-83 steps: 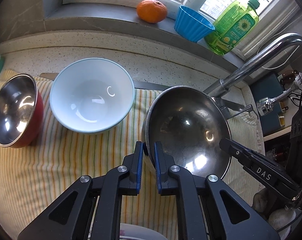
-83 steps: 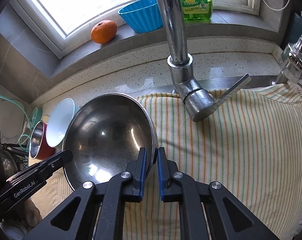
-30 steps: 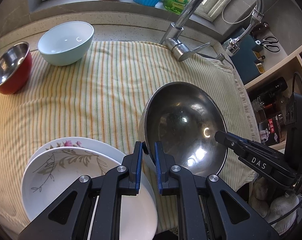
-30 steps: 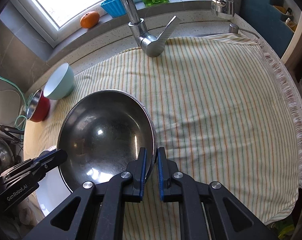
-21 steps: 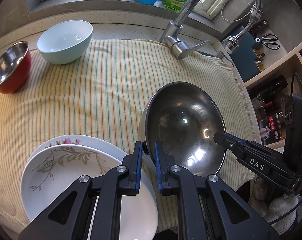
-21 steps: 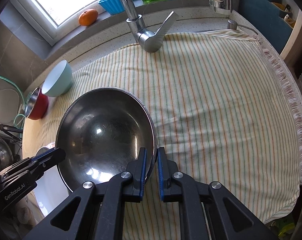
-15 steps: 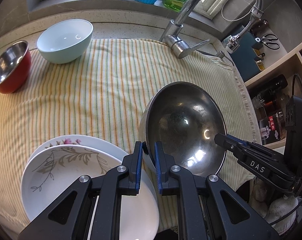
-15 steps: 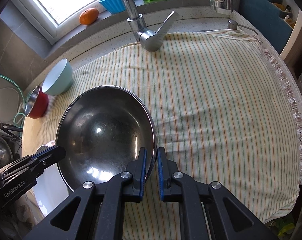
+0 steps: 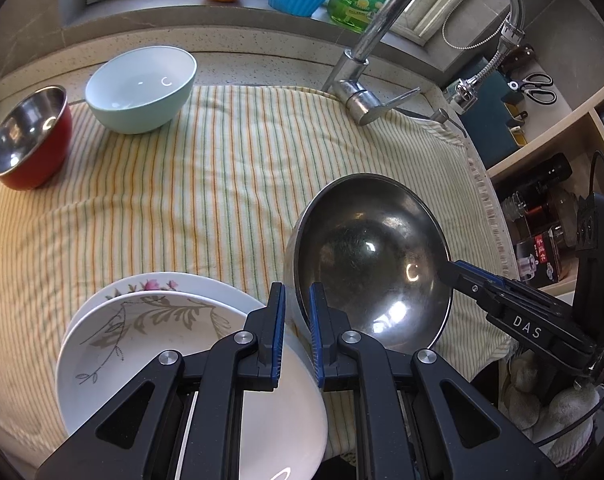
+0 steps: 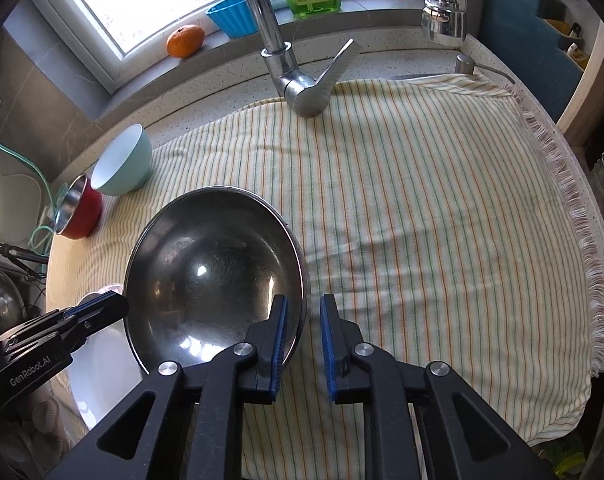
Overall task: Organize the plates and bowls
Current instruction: 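Lower the large steel bowl onto the plate stack and open both tools, then move both tools to the red steel bowl and grip its rim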
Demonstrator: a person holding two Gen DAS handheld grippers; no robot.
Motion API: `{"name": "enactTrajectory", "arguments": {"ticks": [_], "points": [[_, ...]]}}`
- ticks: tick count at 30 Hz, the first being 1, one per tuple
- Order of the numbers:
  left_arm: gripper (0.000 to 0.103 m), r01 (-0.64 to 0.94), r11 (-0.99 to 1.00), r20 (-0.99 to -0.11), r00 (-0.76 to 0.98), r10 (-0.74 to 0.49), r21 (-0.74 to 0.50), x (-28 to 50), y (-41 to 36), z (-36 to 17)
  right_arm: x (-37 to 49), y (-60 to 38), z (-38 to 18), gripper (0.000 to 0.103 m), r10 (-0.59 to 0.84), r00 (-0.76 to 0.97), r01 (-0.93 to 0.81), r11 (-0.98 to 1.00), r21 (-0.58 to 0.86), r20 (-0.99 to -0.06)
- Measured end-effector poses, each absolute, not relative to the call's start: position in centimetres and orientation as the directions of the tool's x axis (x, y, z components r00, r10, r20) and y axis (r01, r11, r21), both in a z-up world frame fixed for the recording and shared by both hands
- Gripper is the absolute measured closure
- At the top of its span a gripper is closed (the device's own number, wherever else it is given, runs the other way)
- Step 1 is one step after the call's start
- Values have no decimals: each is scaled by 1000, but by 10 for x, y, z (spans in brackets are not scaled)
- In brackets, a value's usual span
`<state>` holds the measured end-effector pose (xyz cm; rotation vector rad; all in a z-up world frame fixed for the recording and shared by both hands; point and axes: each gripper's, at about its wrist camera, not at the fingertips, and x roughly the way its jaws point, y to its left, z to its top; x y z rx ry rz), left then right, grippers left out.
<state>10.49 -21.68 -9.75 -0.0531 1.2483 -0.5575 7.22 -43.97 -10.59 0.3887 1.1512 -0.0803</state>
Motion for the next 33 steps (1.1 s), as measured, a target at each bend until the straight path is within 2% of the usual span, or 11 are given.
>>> {"name": "enactTrajectory", "arguments": {"ticks": [18, 25, 33], "points": [[93, 282, 889, -836, 326, -442, -361, 115, -148, -60, 85, -409, -49, 77, 125, 551, 168, 952, 256, -825], [92, 190, 924, -828, 411, -382, -332, 123, -91, -49, 101, -380, -25, 77, 168, 613, 99, 953, 286, -772], [92, 51, 946, -821, 483, -303, -319, 133, -25, -45, 144, -328, -1, 74, 251, 593, -52, 960, 274, -765]]}}
